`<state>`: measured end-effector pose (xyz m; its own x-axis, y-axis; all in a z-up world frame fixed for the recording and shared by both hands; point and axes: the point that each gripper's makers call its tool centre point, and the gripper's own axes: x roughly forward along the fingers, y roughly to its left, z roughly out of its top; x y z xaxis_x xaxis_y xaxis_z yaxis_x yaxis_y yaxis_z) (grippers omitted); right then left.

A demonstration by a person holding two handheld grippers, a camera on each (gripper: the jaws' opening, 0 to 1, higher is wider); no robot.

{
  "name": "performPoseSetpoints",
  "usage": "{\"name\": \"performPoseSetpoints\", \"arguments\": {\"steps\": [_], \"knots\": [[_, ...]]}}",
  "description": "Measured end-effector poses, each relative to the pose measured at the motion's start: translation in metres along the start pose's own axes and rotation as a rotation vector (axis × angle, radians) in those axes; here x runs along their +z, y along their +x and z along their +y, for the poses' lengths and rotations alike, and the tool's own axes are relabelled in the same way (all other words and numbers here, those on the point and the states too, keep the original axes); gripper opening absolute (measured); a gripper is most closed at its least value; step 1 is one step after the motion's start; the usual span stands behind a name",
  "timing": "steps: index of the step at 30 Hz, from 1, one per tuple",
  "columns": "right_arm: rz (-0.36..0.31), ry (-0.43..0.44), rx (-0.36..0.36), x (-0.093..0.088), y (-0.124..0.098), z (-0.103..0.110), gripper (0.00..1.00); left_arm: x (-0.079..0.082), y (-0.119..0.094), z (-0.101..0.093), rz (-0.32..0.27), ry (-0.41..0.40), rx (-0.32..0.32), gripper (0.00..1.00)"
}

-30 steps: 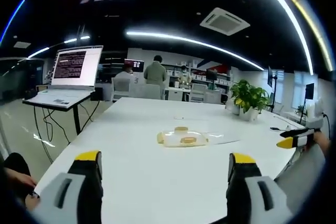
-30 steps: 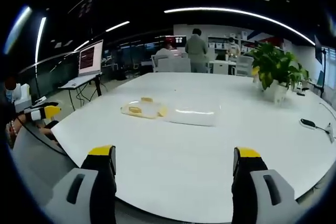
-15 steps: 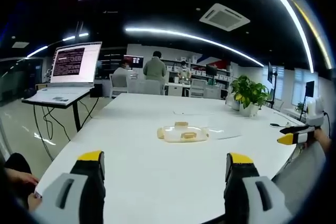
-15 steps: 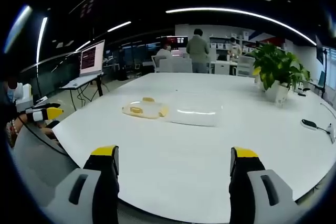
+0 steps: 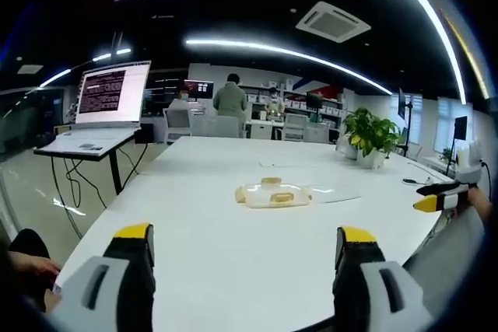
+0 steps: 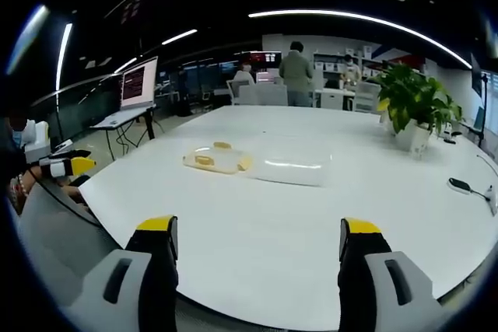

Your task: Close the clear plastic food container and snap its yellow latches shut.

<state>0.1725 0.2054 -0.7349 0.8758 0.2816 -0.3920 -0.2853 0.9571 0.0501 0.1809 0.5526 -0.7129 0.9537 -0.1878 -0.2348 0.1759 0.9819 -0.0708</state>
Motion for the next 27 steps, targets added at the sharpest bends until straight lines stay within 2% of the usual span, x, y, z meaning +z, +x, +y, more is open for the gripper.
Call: {"name": "performPoseSetpoints", "arguments": {"steps": [19, 27], "knots": [[0.011, -0.002, 0.001, -0.0012, 0.0000, 0.0016, 0.81, -0.0001, -0.0006, 0.0012, 0.004, -0.008, -0.003, 0.93], [0.012, 0.002, -0.006, -0.0016, 0.0003, 0.0007, 0.80, -0.0038, 0.0005, -0.0006, 0.025, -0.002, -0.019, 0.91]]}}
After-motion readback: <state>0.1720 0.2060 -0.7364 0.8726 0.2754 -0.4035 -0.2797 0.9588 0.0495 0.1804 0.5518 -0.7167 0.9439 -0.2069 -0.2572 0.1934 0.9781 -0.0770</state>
